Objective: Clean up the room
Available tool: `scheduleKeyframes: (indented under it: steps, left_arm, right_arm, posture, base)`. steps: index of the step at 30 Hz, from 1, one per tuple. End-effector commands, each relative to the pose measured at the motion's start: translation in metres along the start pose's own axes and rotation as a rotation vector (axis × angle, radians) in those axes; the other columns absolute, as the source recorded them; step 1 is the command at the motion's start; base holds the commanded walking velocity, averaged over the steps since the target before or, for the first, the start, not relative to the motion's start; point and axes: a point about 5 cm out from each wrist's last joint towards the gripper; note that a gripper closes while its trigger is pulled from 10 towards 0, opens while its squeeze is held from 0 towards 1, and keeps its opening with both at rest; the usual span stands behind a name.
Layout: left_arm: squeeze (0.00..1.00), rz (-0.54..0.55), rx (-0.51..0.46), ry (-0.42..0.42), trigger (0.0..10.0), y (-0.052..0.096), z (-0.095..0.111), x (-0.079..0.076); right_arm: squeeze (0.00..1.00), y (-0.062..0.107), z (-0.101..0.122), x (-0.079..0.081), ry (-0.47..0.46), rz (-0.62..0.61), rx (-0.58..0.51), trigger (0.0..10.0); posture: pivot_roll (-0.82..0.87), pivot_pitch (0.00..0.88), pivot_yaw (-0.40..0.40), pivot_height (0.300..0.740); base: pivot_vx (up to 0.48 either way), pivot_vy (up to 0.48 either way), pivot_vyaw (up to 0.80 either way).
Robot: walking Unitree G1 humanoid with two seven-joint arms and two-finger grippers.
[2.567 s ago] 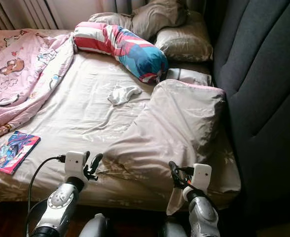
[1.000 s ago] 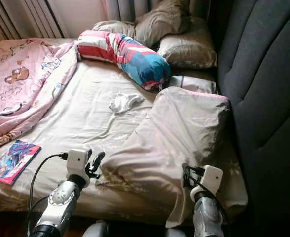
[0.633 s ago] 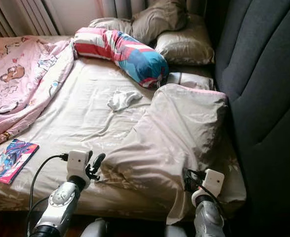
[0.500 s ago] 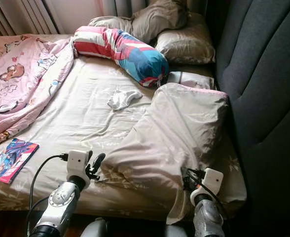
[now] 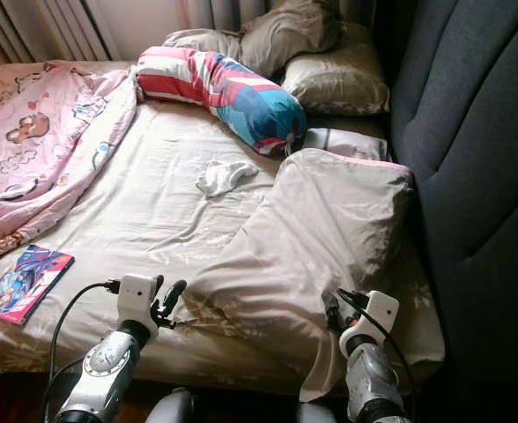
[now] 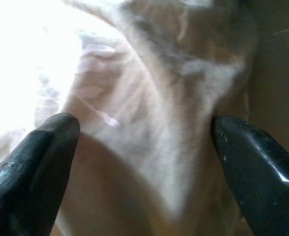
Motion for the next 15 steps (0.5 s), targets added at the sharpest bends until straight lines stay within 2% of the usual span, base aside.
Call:
scheduleKeyframes:
  steps: [1,8,15]
  left_arm:
    - [0.0,-0.005,0.024,-0.012,10.0,0.005,-0.004,0.003]
    - [0.0,-0.023,0.028,-0.036,10.0,0.014,-0.004,0.006]
    - [0.0,-0.04,0.055,-0.053,10.0,0.025,-0.008,0.007]
  right_arm:
    - [0.0,0.0,-0.003,0.003,0.001,0.014,0.022,10.0]
    - [0.0,-0.003,0.0,0.006,0.013,-0.005,0.035,10.0]
    - [0.0,-0.002,-0.009,0.011,0.019,-0.008,0.079,10.0]
  posture:
    - [-0.02,0.129,0.069,0.659]
    - [0.0,0.174,0.088,0.659]
    - [0.02,0.23,0.111,0.659]
  base:
    - [0.0,0.0,0.0]
    - [0.0,0.0,0.0]
    - [0.0,0.0,0.0]
Point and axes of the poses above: a point about 5 cm out from each wrist's last joint towards the gripper, its own y axis pointing back from the gripper into the wrist, its own z axis along the axis of the wrist's last joint, x = y × z, and after that the axes turned 5 degrees about y, right-handed
